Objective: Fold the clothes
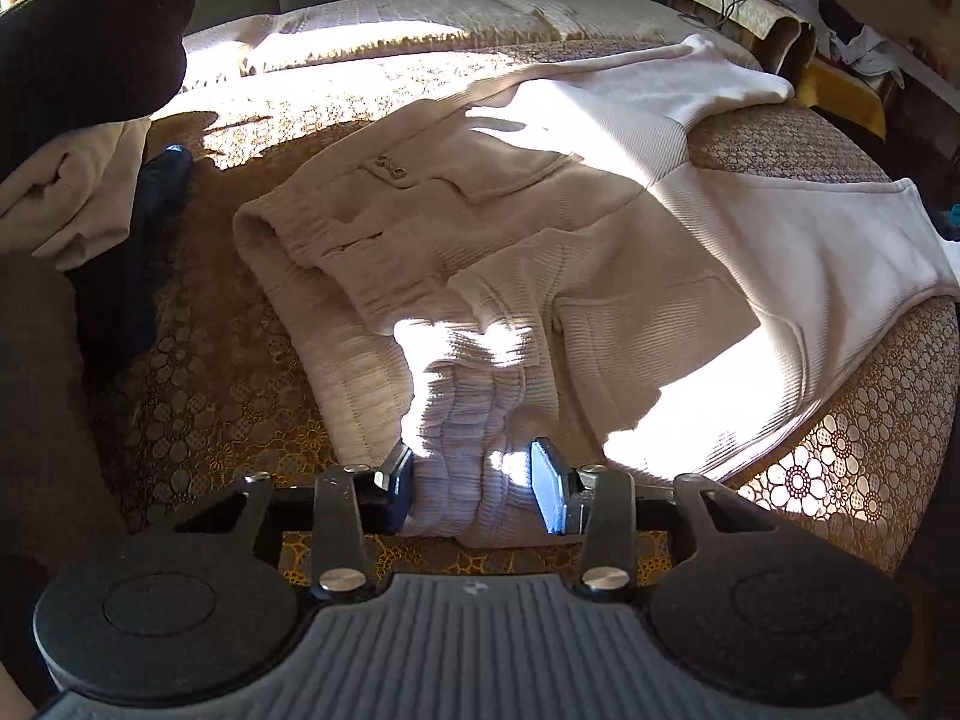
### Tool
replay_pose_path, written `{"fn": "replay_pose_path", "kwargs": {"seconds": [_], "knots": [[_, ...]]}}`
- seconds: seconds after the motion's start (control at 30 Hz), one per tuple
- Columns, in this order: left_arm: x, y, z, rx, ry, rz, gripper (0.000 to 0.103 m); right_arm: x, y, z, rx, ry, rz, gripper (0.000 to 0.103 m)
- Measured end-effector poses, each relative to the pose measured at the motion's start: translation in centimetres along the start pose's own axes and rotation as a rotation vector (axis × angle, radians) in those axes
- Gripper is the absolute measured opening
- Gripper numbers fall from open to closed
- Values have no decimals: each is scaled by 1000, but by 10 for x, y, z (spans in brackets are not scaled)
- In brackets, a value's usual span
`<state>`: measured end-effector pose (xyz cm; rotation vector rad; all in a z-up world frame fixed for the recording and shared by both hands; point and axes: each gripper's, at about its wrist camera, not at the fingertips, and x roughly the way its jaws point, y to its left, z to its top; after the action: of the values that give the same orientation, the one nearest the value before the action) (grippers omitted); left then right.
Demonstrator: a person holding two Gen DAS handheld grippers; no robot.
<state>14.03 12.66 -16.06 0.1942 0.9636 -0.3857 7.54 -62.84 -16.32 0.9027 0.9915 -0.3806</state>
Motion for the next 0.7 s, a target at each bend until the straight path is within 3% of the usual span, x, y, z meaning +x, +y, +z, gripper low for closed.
{"fn": "replay_pose_path", "kwargs": {"seconds": [0.1, 0.17, 0.2, 0.53, 0.7], "knots": [[-7, -7, -1, 29, -20, 22, 25, -1, -8, -2, 30, -13, -1, 103], [-11, -9, -3, 47, -39, 70, 6, -1, -16, -5, 65, -17, -6, 103], [-12, -9, -5, 51, -43, 105, 6, 0, -20, -6, 83, -15, -3, 103], [-17, -10, -6, 2, -38, 108, 6, 6, -37, -36, 172, 3, 82, 103], [-17, -10, -6, -23, -34, 118, 6, -3, -34, -50, 141, -67, 67, 103]]}}
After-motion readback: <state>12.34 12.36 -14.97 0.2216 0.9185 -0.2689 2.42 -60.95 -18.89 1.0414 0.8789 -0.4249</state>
